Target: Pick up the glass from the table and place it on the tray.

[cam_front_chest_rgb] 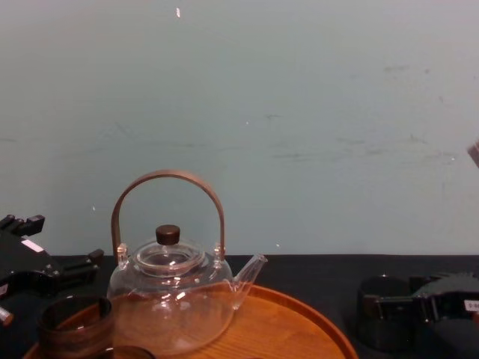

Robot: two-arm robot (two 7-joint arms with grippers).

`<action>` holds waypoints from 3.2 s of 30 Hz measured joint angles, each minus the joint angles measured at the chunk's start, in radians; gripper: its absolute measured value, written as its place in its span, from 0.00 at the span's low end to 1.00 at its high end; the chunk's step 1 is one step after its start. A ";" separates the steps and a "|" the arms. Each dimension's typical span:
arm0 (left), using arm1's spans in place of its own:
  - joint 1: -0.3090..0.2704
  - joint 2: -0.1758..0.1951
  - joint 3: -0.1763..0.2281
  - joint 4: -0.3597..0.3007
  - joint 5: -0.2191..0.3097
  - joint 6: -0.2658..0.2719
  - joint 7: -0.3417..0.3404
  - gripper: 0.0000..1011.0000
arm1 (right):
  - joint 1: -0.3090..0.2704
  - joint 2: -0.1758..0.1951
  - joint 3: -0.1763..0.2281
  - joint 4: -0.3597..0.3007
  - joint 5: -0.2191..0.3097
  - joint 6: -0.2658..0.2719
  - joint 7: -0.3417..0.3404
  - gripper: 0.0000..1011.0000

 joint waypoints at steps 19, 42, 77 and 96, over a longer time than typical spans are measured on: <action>0.000 0.000 0.000 0.000 0.000 0.000 0.000 0.99 | 0.013 -0.022 0.008 0.025 -0.020 0.010 0.001 0.99; 0.000 0.000 0.000 0.000 0.000 0.000 0.000 0.99 | 0.015 -0.023 0.008 0.026 -0.024 0.011 -0.003 0.88; 0.000 0.000 0.000 0.000 0.000 0.000 0.000 0.99 | -0.068 0.092 0.063 -0.272 0.064 0.026 0.043 0.88; 0.000 0.000 0.000 0.000 0.000 0.000 0.000 0.99 | -0.024 0.081 -0.075 -0.287 0.076 0.005 0.111 0.88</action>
